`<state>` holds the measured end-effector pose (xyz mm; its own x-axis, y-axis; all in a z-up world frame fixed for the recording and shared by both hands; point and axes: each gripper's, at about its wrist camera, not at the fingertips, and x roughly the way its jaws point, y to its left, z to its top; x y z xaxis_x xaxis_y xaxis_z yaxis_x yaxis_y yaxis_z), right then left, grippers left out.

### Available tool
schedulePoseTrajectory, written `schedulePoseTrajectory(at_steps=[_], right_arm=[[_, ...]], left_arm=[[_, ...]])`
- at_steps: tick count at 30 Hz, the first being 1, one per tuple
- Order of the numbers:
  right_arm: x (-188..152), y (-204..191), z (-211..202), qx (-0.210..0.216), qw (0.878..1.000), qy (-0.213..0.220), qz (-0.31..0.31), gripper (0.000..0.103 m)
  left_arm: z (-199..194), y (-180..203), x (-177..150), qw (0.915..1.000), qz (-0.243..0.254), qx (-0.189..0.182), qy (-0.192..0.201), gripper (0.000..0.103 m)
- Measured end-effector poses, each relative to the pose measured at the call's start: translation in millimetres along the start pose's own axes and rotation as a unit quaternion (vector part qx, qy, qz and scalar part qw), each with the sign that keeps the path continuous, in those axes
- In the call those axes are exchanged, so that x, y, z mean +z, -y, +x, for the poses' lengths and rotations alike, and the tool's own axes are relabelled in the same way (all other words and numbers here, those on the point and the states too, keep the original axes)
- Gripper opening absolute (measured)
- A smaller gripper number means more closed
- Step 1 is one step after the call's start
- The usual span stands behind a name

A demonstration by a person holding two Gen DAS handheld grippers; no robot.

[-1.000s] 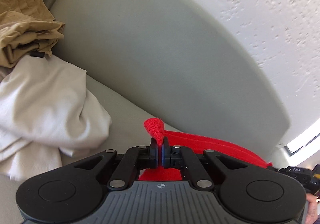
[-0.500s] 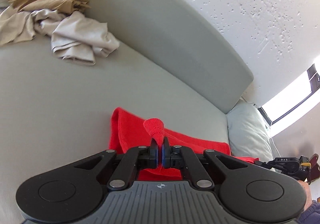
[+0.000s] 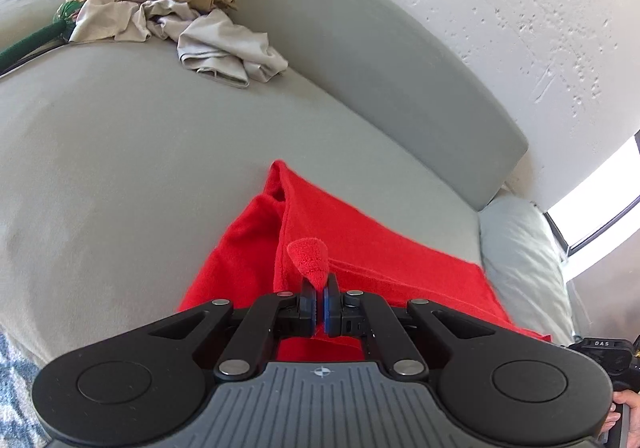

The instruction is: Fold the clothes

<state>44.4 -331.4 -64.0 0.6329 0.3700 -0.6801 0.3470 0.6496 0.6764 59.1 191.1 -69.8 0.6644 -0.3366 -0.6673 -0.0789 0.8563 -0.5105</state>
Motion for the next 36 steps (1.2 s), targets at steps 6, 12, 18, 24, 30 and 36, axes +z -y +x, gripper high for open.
schedulePoseTrajectory(at_steps=[6,12,18,24,30,36], right_arm=[[-19.3,8.4,14.1,-0.041,0.997,-0.053,-0.032,0.018],[-49.2,15.8,-42.1,-0.02,0.996,-0.044,-0.072,0.057],[-87.1,23.1,-46.6,-0.004,0.993,-0.081,-0.082,0.057],[-94.2,-1.2,-25.4,-0.001,0.986,-0.091,-0.141,0.055],[-54.7,-50.2,4.0,0.002,0.976,-0.056,-0.21,0.033],[-7.9,-71.1,89.3,-0.078,0.967,-0.113,-0.215,0.041]], left_arm=[[-3.5,6.4,-14.6,0.9976,0.008,0.069,-0.007,0.03],[-50.4,16.3,-39.7,0.9887,0.037,0.138,0.046,0.042],[-49.4,39.3,-50.5,0.9939,0.054,0.089,0.034,0.042],[-11.8,78.7,-60.4,0.9891,0.139,0.047,-0.002,0.042],[42.3,100.6,-30.8,0.9804,0.194,0.025,-0.02,0.042],[98.7,101.8,-19.5,0.9729,0.204,0.019,-0.106,0.037]])
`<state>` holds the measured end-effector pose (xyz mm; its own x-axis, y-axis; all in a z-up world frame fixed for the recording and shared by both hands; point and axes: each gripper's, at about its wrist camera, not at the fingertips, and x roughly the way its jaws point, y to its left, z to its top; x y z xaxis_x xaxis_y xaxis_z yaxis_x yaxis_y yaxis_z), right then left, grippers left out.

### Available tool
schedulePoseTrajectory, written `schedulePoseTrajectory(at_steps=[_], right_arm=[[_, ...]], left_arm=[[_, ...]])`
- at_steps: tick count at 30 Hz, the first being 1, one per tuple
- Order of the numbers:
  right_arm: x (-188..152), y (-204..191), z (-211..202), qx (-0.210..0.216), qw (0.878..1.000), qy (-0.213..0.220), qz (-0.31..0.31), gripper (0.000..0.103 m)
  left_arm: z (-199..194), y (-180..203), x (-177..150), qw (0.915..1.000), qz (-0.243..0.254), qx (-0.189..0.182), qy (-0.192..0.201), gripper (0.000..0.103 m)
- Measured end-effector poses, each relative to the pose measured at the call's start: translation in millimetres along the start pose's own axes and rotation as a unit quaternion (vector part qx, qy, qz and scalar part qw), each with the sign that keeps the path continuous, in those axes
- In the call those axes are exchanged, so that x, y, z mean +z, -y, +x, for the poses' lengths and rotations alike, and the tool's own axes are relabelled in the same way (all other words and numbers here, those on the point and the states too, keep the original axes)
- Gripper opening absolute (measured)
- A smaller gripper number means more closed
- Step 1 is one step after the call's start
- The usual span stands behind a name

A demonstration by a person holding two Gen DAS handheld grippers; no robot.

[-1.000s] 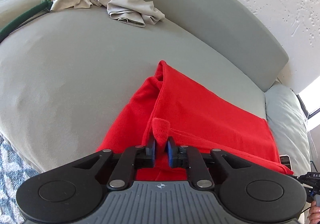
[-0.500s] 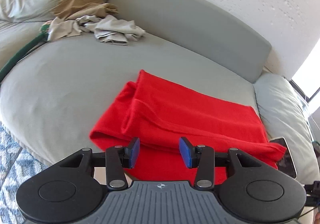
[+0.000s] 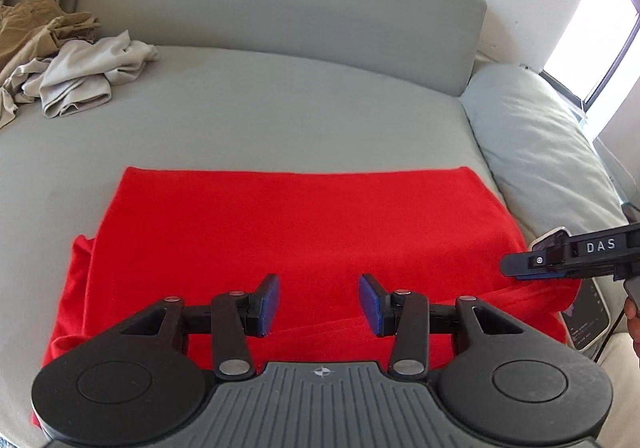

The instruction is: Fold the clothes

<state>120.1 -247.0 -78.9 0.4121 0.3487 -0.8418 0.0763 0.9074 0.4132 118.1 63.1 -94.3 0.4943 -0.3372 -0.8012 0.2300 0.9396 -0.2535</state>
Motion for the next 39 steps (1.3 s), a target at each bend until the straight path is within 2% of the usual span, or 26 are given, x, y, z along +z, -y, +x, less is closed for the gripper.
schedulePoseTrajectory(at_steps=[1,2,4,6,8,11,13,15,17,19,21,22,23,24,25,26,28,29,31,33,36,39], right_arm=[[0.6,1.2,5.5,-0.004,1.0,-0.015,0.002,0.04],[1.2,2.5,10.9,-0.008,1.0,-0.029,0.003,0.04],[-5.2,3.7,7.0,0.008,0.997,-0.071,-0.005,0.043],[-21.7,6.4,-8.2,0.043,0.99,-0.128,-0.028,0.051],[-43.2,15.5,-35.0,0.056,0.989,-0.132,-0.04,0.052],[-68.9,32.4,-76.1,0.066,0.992,-0.1,-0.031,0.054],[-74.3,42.8,-95.1,0.086,0.994,-0.063,-0.008,0.054],[-68.1,46.2,-99.8,0.096,0.995,-0.02,0.009,0.054],[-51.9,43.5,-87.3,0.092,0.995,0.004,0.023,0.052],[-31.4,37.2,-60.0,0.073,0.997,0.012,0.039,0.046],[-15.8,31.4,-27.7,0.043,0.998,0.003,0.054,0.044],[-11.5,29.4,-12.2,0.032,0.998,-0.01,0.06,0.044],[-9.5,27.6,0.0,0.026,0.997,-0.021,0.066,0.044],[-10.6,26.0,7.8,0.027,0.997,-0.029,0.071,0.045],[-12.4,23.3,11.7,0.031,0.996,-0.036,0.07,0.045],[-15.5,19.7,10.0,0.045,0.996,-0.049,0.06,0.051],[-25.1,15.7,3.8,0.091,0.99,-0.103,0.044,0.055],[-33.2,16.2,-2.4,0.117,0.984,-0.128,0.041,0.054],[-51.0,18.3,-22.7,0.143,0.979,-0.145,0.029,0.054],[-70.4,23.8,-48.2,0.156,0.978,-0.136,0.027,0.055],[-82.7,36.2,-75.0,0.184,0.977,-0.1,0.052,0.055],[-76.0,34.2,-77.5,0.18,0.98,-0.052,0.065,0.055]], left_arm=[[4.7,-3.2,-3.3,0.9991,-0.003,-0.022,-0.035,0.032],[4.7,-4.8,-8.3,0.9971,-0.002,-0.045,-0.062,0.022],[-18.5,-2.6,-26.8,0.9922,0.035,-0.079,-0.09,0.022],[-48.5,-1.9,-50.6,0.987,0.07,-0.097,-0.108,0.023],[-79.8,-9.5,-74.2,0.9902,0.079,-0.069,-0.092,0.026],[-112.3,-34.3,-92.8,0.9971,0.002,-0.06,-0.047,0.031],[-121.2,-45.7,-93.7,0.9959,-0.053,-0.073,-0.006,0.033],[-114.1,-41.1,-77.8,0.994,-0.079,-0.069,0.031,0.037],[-96.9,-30.3,-55.3,0.9943,-0.07,-0.051,0.063,0.037],[-72.2,-20.8,-32.4,0.9953,-0.053,-0.021,0.078,0.037],[-41.8,-14.7,-14.1,0.9974,-0.034,0.019,0.06,0.037],[-27.0,-13.3,-7.7,0.9981,-0.027,0.036,0.042,0.037],[-15.0,-14.7,-5.6,0.999,-0.024,0.036,0.01,0.035],[-4.8,-17.6,-5.4,0.9991,-0.02,0.027,-0.027,0.031],[-3.6,-19.5,-8.6,0.9985,-0.008,0.009,-0.054,0.031],[-9.1,-20.8,-14.3,0.9971,0.01,-0.016,-0.074,0.031],[-31.4,-23.3,-27.4,0.9921,0.035,-0.059,-0.105,0.029],[-48.1,-25.9,-37.7,0.9895,0.045,-0.076,-0.114,0.029],[-85.2,-35.2,-61.2,0.99,0.06,-0.079,-0.1,0.029],[-120.0,-51.8,-81.4,0.994,0.042,-0.072,-0.07,0.03],[-153.0,-75.9,-97.7,0.997,-0.044,-0.064,-0.006,0.033],[-156.8,-80.0,-93.4,0.9909,-0.104,-0.06,0.061,0.037]])
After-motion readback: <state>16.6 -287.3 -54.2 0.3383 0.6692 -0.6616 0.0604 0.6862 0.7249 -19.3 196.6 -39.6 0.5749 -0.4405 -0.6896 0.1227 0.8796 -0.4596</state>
